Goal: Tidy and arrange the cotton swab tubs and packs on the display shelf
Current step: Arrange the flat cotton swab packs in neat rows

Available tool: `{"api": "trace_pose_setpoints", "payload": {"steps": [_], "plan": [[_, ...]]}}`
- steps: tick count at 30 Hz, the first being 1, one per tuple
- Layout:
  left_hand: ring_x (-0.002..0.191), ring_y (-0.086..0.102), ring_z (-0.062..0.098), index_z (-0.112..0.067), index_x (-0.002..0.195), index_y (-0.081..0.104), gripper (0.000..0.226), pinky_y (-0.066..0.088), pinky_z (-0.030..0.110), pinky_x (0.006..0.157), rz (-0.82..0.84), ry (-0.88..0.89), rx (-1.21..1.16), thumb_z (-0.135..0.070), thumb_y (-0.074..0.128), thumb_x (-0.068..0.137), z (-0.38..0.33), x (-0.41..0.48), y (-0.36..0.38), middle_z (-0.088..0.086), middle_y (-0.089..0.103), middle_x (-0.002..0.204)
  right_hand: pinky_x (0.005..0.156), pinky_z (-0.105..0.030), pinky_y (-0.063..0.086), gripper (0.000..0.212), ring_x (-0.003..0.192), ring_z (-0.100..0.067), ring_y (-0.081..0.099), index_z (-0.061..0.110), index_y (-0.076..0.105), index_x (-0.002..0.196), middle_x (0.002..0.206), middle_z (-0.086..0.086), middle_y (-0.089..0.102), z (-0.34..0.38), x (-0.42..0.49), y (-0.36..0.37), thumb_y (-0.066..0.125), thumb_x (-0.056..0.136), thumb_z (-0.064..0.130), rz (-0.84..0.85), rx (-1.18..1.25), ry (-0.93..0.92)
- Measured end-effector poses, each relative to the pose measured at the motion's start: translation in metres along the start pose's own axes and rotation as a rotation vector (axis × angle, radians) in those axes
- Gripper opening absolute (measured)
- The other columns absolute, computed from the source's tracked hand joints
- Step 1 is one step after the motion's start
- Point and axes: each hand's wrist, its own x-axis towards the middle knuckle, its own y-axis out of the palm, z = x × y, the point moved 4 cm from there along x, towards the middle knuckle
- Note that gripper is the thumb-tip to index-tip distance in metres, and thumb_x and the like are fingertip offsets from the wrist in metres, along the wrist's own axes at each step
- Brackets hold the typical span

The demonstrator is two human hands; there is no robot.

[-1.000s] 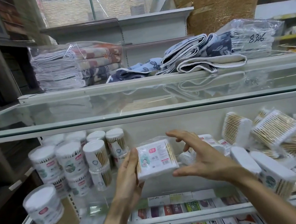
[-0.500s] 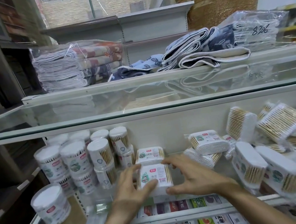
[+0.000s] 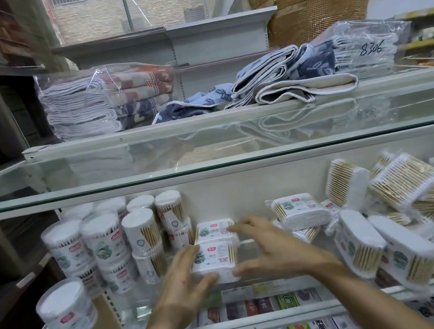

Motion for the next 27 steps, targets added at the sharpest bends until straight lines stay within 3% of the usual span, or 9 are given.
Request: {"api": "trace_pose_setpoints", "payload": {"steps": [2,5,9,13,17,22,24,27], "plan": [[0.144,0.028,0.011,-0.031,0.144,0.040,0.072,0.028,0.049,0.119,-0.070,0.028,-0.023,-0.060,0.056,0.081,-0.003,-0.003,-0.004,-0.010,0.024,0.160,0.115,-0.033,0.030,0.083,0.136,-0.012,0.032,0.036,0.035,0.150,0.148,0.005,0.038,-0.009,-0.003,-0.030,0.070,0.079,0.063,-0.109,-0.074,-0.017],[0.134,0.036,-0.003,-0.038,0.126,0.053,0.046,0.030,0.035,0.114,-0.204,0.119,-0.091,-0.055,0.057,0.083,-0.017,-0.005,-0.014,-0.019,0.039,0.145,0.114,-0.037,0.030,0.083,0.137,-0.019,0.030,0.038,0.032,0.150,0.151,0.002,0.038,-0.034,-0.006,-0.073,0.071,0.080,0.057,-0.164,-0.363,0.054],[0.125,0.043,-0.010,-0.043,0.111,0.058,0.024,0.032,0.020,0.104,-0.280,0.177,-0.138,-0.042,0.063,0.088,-0.036,-0.004,-0.018,-0.025,0.049,0.130,0.115,-0.045,0.024,0.097,0.143,-0.026,0.025,0.041,0.016,0.155,0.159,0.000,0.031,-0.068,-0.003,-0.099,0.074,0.077,0.049,0.148,-0.557,0.291],[0.122,0.044,-0.013,-0.035,0.107,0.064,0.018,0.031,0.006,0.094,-0.289,0.196,-0.172,-0.027,0.065,0.092,-0.049,-0.001,-0.016,-0.026,0.052,0.124,0.110,-0.044,0.035,0.098,0.130,-0.026,0.043,0.045,0.018,0.153,0.147,-0.003,0.047,-0.086,0.006,-0.099,0.076,0.074,0.043,0.304,-0.484,0.376],[0.112,0.059,0.000,-0.031,0.106,0.067,0.017,0.047,0.022,0.098,-0.270,0.152,-0.388,-0.021,0.066,0.093,-0.050,0.001,-0.014,-0.015,0.062,0.118,0.107,-0.045,0.034,0.091,0.126,-0.021,0.040,0.040,0.027,0.149,0.141,0.004,0.048,-0.077,0.005,-0.097,0.077,0.074,0.048,0.121,-0.435,0.252],[0.099,0.072,0.015,-0.025,0.121,0.059,0.034,0.058,0.033,0.088,-0.087,0.026,-0.665,-0.034,0.066,0.088,-0.062,0.003,-0.004,-0.003,0.067,0.119,0.096,-0.029,0.039,0.087,0.116,-0.008,0.040,0.037,0.031,0.146,0.138,0.010,0.042,-0.018,-0.003,-0.082,0.079,0.073,0.040,-0.153,-0.158,-0.083],[0.100,0.073,0.017,-0.024,0.126,0.055,0.043,0.059,0.034,0.086,-0.018,0.016,-0.730,-0.035,0.067,0.086,-0.068,0.004,0.002,-0.003,0.068,0.119,0.100,-0.031,0.039,0.087,0.121,-0.013,0.040,0.033,0.035,0.146,0.140,0.006,0.043,0.001,-0.003,-0.067,0.078,0.070,0.042,-0.219,-0.239,-0.191],[0.106,0.069,0.007,-0.029,0.124,0.057,0.041,0.058,0.029,0.086,-0.016,0.024,-0.715,-0.035,0.070,0.085,-0.069,0.006,0.009,-0.009,0.071,0.115,0.098,-0.040,0.041,0.086,0.125,-0.022,0.039,0.034,0.034,0.145,0.139,0.002,0.047,0.014,-0.003,-0.049,0.072,0.069,0.050,-0.322,-0.407,-0.289]]}}
